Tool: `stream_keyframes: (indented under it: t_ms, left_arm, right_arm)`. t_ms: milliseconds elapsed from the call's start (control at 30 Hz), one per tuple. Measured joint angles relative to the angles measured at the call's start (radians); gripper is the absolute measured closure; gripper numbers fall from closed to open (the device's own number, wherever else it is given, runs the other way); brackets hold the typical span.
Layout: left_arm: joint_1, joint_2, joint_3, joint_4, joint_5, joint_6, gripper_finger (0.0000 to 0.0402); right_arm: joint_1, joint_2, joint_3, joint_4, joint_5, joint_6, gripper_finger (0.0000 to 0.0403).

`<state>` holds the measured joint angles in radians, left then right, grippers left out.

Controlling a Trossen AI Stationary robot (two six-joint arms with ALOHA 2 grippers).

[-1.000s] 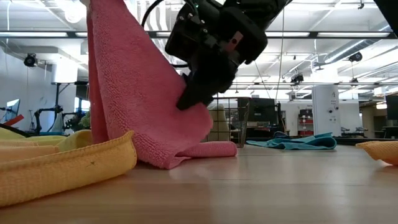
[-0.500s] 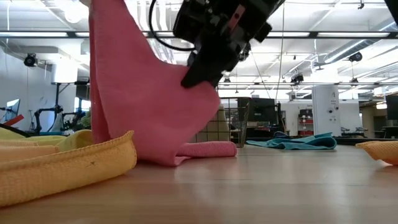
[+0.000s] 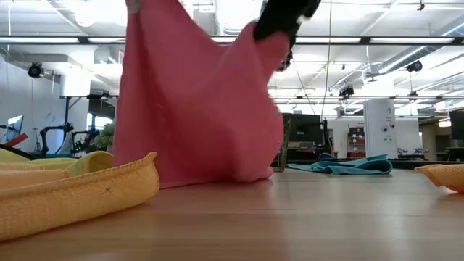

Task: Fold microfiber towels
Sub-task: Fold the pink towel

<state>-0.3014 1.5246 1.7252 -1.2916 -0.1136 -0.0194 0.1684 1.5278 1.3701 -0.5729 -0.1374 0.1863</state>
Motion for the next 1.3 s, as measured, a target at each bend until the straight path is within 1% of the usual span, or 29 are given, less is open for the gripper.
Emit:
stream_keyframes:
  t_ms: [133,200,267,333,433,533,733,867,1000,1133,1200,1300]
  left_arm:
    - [0.0,0.0,0.0,0.048,-0.001,0.035,0.0402]
    - [0.0,0.0,0.003,0.073,-0.021,0.058,0.0402]
    - [0.0,0.0,0.009,0.091,-0.056,0.082,0.0402]
    - [0.0,-0.001,0.012,0.101,-0.115,0.097,0.0402]
    - [0.0,-0.001,0.021,0.106,-0.183,0.127,0.0402]
    - [0.0,-0.001,0.036,0.106,-0.213,0.132,0.0402]
    - [0.0,-0.005,0.062,0.05,-0.216,0.132,0.0402]
    - [0.006,-0.007,0.066,0.032,-0.264,0.137,0.0402]
    - [0.028,0.001,0.066,0.063,-0.266,0.168,0.0402]
    - [0.055,0.025,0.064,0.094,-0.278,0.239,0.0402]
    - [0.076,0.032,0.063,0.107,-0.309,0.279,0.0402]
    - [0.116,0.033,0.063,0.119,-0.383,0.33,0.0402]
  right_arm:
    - [0.041,-0.106,0.0,-0.046,0.149,0.061,0.0395]
    - [0.058,-0.152,0.0,-0.073,0.212,0.092,0.0395]
    - [0.075,-0.187,0.0,-0.101,0.274,0.118,0.0395]
    - [0.094,-0.216,0.0,-0.127,0.329,0.143,0.0395]
    - [0.117,-0.251,0.0,-0.165,0.386,0.184,0.0395]
    - [0.133,-0.269,0.0,-0.208,0.418,0.224,0.0395]
    - [0.133,-0.296,0.0,-0.363,0.426,0.288,0.0395]
    - [0.133,-0.309,0.001,-0.441,0.394,0.29,0.0395]
    - [0.133,-0.313,0.001,-0.441,0.385,0.251,0.0395]
    - [0.132,-0.312,0.001,-0.439,0.445,0.211,0.0395]
    - [0.129,-0.312,0.001,-0.444,0.477,0.185,0.0395]
    - [0.112,-0.322,0.001,-0.445,0.544,0.139,0.0395]
